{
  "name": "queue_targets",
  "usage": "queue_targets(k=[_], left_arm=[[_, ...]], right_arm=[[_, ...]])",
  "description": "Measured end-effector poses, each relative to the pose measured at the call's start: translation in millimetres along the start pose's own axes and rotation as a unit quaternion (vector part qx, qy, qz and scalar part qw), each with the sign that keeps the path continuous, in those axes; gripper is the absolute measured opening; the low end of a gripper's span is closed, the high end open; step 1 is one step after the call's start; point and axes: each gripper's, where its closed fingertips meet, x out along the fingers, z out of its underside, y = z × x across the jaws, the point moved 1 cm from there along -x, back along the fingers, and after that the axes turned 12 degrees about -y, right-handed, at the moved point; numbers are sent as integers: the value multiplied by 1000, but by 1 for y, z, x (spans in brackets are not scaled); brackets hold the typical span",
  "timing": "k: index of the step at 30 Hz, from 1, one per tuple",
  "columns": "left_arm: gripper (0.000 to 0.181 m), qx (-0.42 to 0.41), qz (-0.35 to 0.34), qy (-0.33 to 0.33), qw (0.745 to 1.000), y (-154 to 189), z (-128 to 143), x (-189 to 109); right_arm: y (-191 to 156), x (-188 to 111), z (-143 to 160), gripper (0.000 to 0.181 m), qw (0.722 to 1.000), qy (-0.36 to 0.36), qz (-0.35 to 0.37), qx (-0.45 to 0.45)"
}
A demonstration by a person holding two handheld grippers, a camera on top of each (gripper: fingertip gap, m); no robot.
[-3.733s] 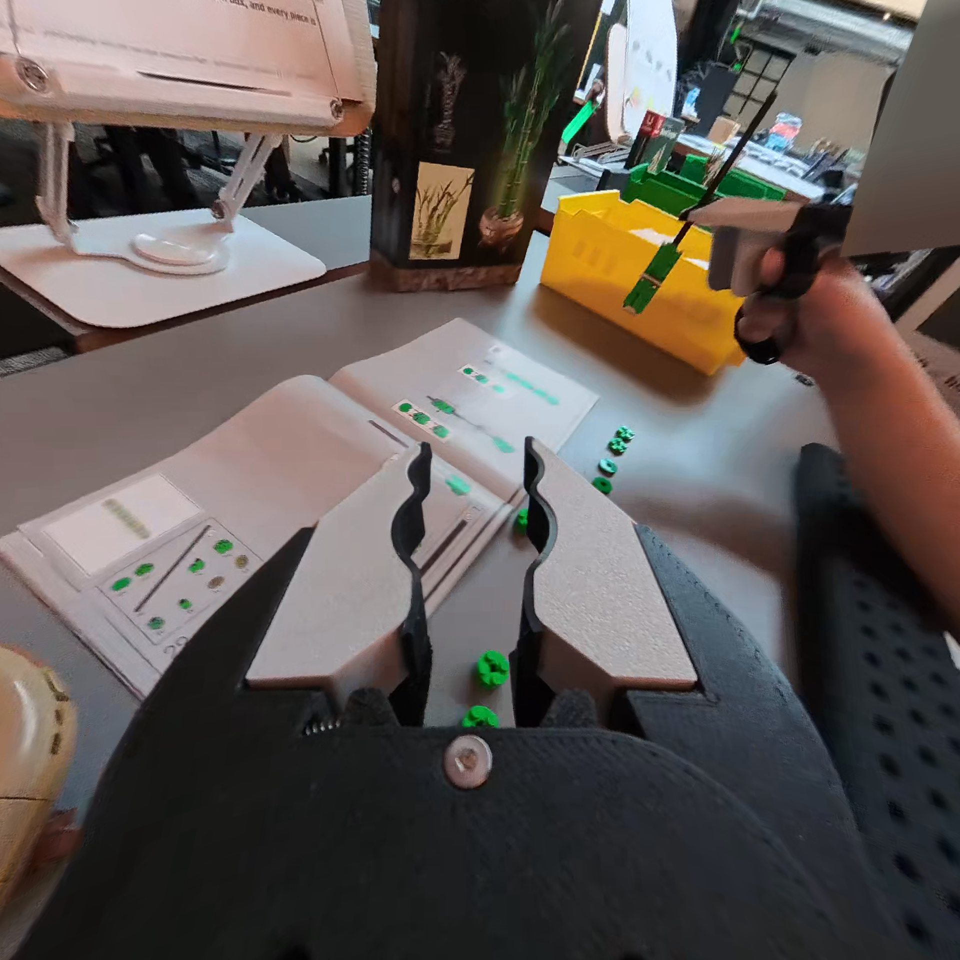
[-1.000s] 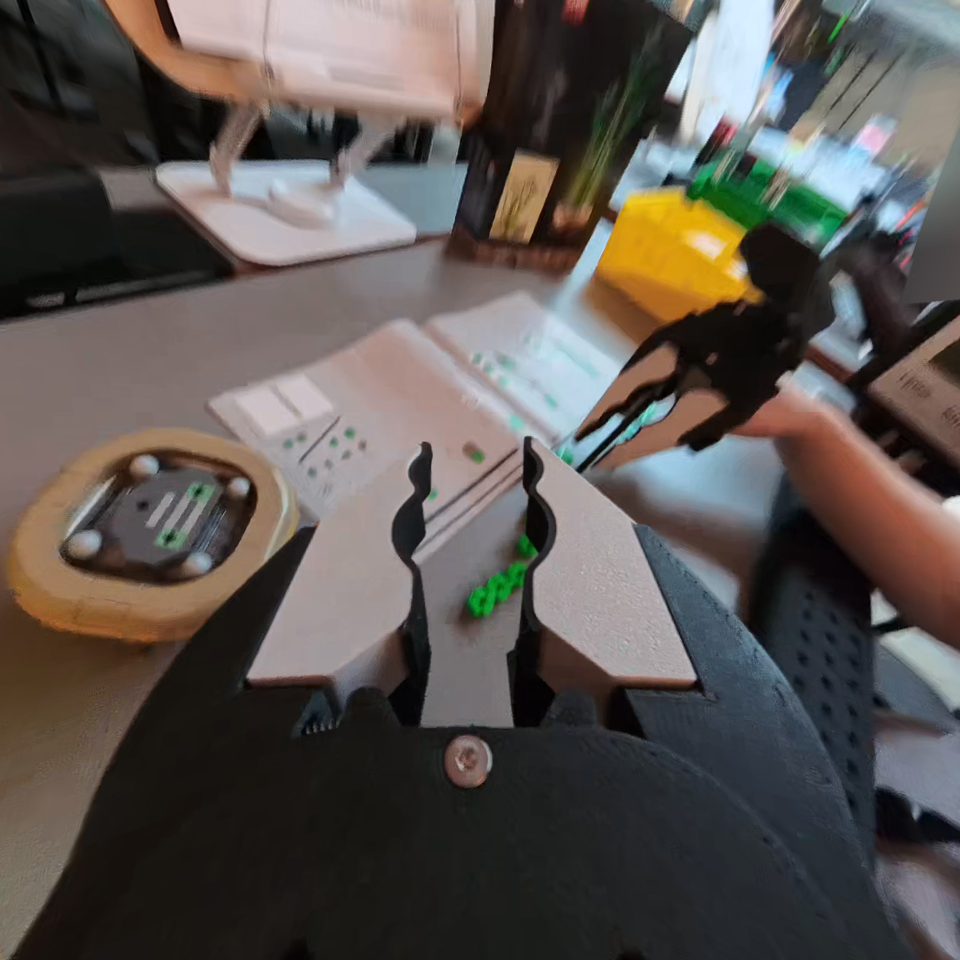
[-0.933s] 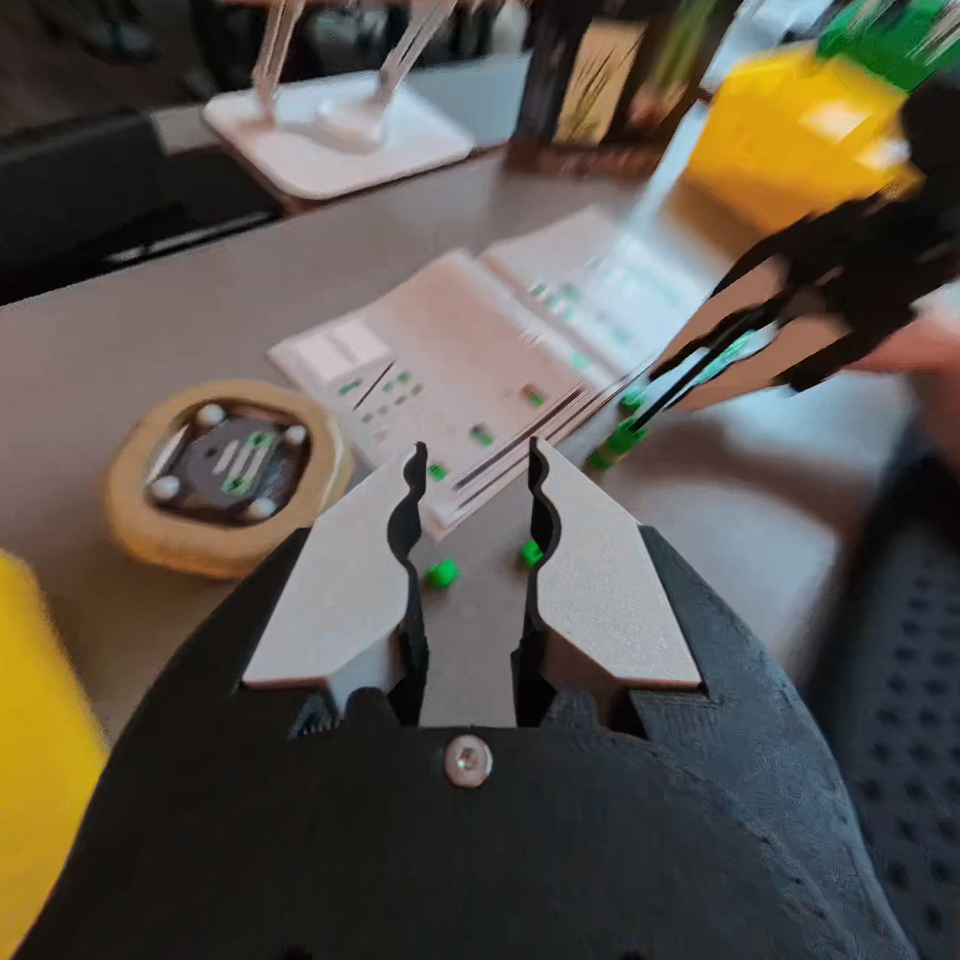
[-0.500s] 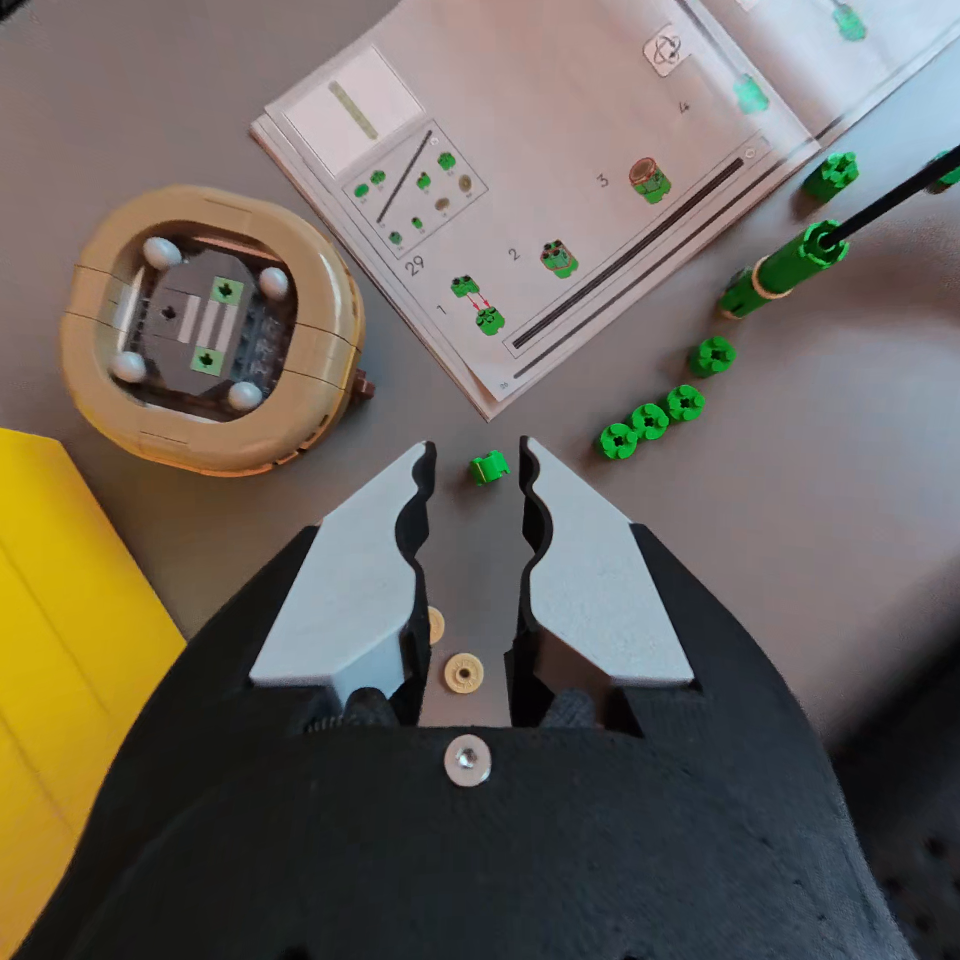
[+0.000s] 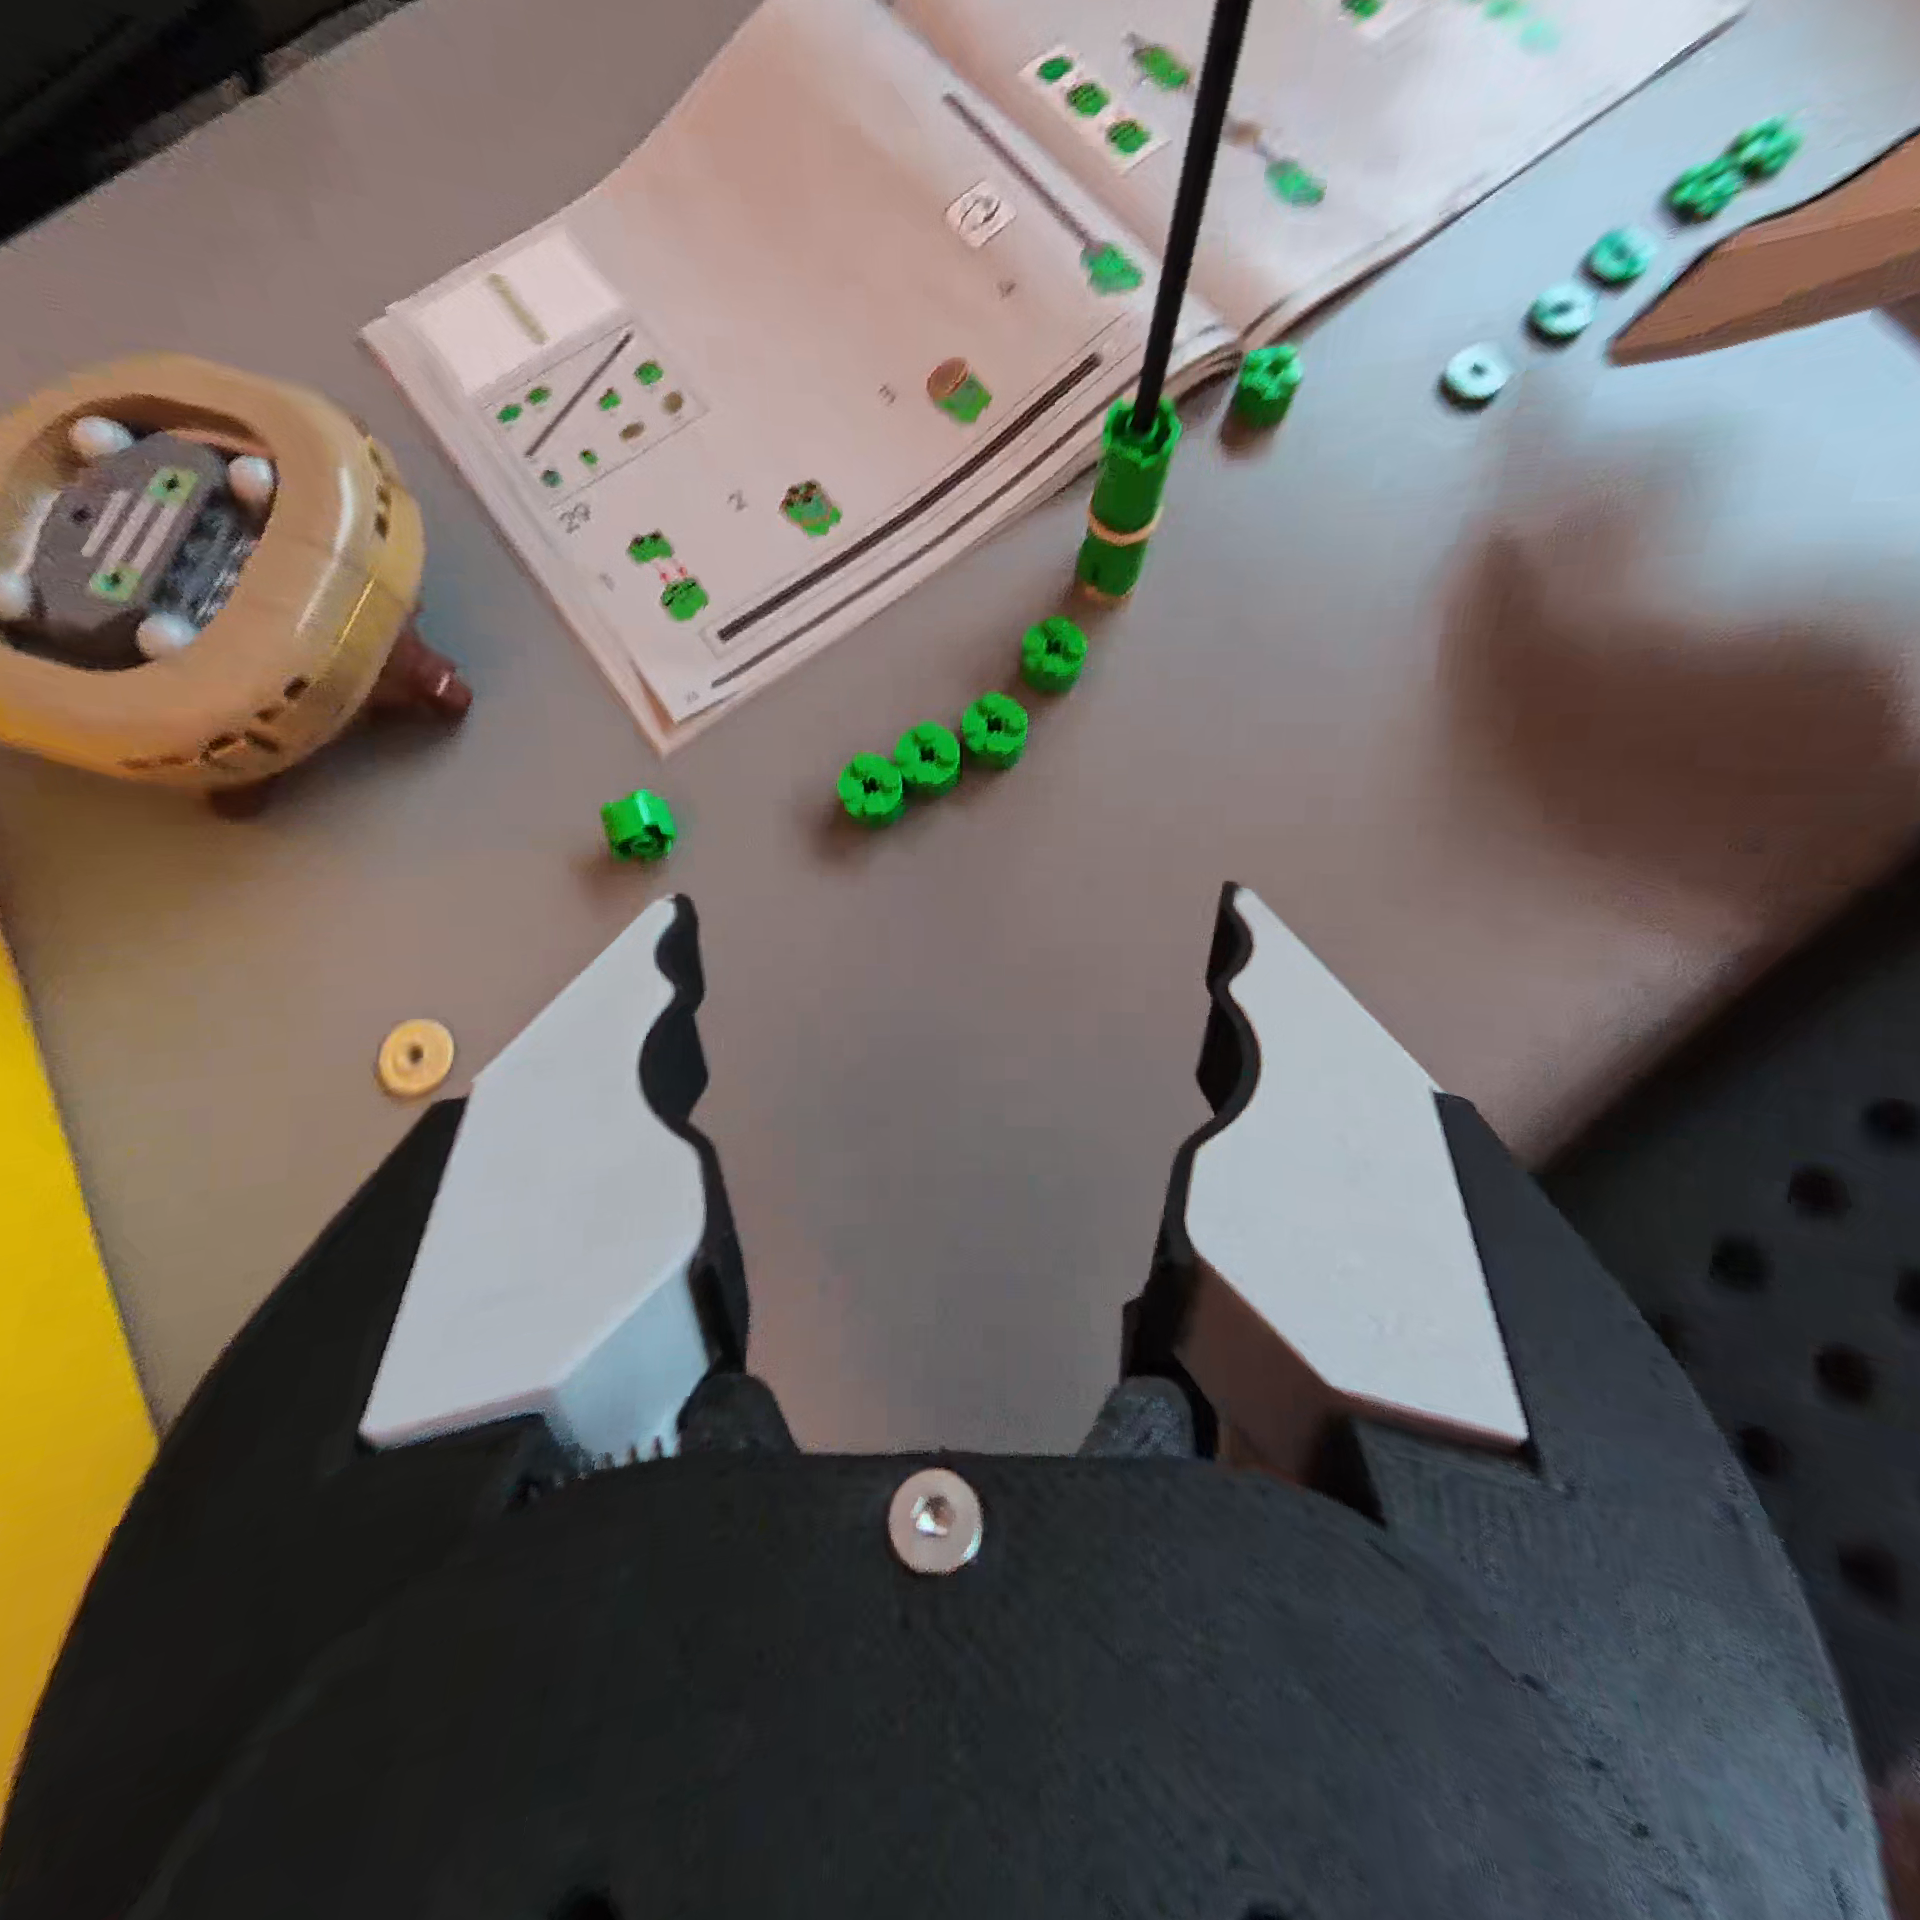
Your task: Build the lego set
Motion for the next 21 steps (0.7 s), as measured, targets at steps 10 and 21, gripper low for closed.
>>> queue_targets(k=[10, 21], left_arm=[[141, -28, -91, -49, 994, -13, 21, 30], [149, -73, -78, -44, 993, -16, 16, 42]], right_arm=[[-8, 0, 18, 141, 997, 7, 29, 66], [-5, 28, 34, 152, 988, -30, -54, 140]])
